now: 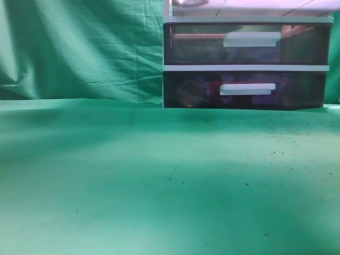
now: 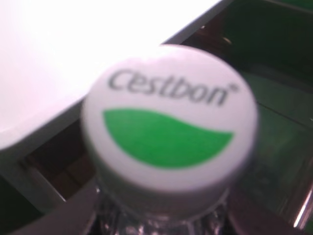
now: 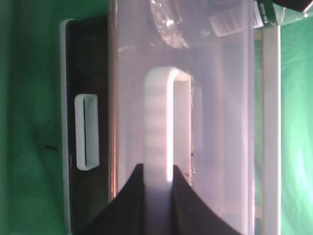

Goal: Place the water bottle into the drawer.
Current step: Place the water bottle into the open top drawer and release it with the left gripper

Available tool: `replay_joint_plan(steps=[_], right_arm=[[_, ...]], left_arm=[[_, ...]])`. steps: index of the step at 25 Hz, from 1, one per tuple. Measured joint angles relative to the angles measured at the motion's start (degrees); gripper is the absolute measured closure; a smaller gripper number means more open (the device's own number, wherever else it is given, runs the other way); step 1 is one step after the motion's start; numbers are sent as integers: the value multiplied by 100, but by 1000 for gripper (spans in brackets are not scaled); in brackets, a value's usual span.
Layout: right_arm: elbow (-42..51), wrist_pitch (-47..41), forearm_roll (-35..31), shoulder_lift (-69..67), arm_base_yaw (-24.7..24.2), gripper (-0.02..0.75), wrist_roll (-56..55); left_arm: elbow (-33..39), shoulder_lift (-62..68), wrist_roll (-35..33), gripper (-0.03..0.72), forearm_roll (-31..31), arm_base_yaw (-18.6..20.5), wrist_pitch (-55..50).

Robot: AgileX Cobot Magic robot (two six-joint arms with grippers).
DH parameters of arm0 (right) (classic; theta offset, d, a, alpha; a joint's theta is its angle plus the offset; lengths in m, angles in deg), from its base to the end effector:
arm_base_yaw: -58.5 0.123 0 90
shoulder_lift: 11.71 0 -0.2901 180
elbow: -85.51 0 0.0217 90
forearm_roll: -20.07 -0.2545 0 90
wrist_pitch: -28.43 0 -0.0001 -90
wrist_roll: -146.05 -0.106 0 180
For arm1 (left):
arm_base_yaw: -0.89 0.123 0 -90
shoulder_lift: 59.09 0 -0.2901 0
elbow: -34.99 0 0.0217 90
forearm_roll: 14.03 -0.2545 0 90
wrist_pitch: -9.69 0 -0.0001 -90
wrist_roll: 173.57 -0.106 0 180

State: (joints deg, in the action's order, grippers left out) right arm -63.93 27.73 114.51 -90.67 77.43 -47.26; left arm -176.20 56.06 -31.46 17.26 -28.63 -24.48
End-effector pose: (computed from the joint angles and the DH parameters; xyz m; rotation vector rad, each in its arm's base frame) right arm 0.2762 0.0933 0.3078 -1.5132 1.2795 -0.7342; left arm 0.3908 -0.2569 0.3925 0.8757 1.8050 -0.5001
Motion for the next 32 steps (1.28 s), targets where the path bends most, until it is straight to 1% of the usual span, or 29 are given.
replay_joint_plan(steps=[1,3,5,7,8,9,12,13,14,15,18,19,21,24,26,27,28,30,32], right_arm=[[0,31,26,0,0,658,11],[0,41,30,0,0,658,11],[0,51,30,0,0,658,-1],[0,51,30,0,0,658,-15],[0,39,39,0,0,658,-25],[0,30,39,0,0,658,-38],[0,30,39,0,0,658,-93],[0,30,51,0,0,658,-116],[0,30,62,0,0,658,-145],[0,30,63,0,0,658,-159],[0,30,74,0,0,658,-181],[0,30,74,0,0,658,-181],[0,30,74,0,0,658,-181],[9,30,74,0,0,658,-208],[9,30,74,0,0,658,-208],[9,30,74,0,0,658,-208],[9,30,74,0,0,658,-208],[9,30,74,0,0,658,-235],[9,30,85,0,0,658,-309]], left_arm=[[0,9,250,395,-230,-9,0],[-35,9,574,395,-395,-22,0],[-44,9,695,300,-434,-22,10],[-44,9,725,154,-239,-22,23],[-44,9,729,81,-28,-12,35],[-44,9,700,50,138,-12,63],[-44,9,267,50,791,-12,166],[-44,9,8,50,1029,-12,224],[-44,9,-284,106,1227,-24,305],[-44,9,-555,118,1481,-55,417],[-44,9,-1675,109,2319,-219,777],[-44,21,-2083,109,2719,-282,884],[-67,142,-2806,109,3311,-398,1079],[-79,430,-3913,109,4593,-531,1302],[-79,654,-4899,109,5740,-622,1393],[-79,773,-5612,109,6181,-696,1453],[-91,882,-6115,109,6503,-767,1476],[-233,1090,-6738,109,6786,-902,1489],[-490,1319,-7097,109,6863,-1003,1489]])
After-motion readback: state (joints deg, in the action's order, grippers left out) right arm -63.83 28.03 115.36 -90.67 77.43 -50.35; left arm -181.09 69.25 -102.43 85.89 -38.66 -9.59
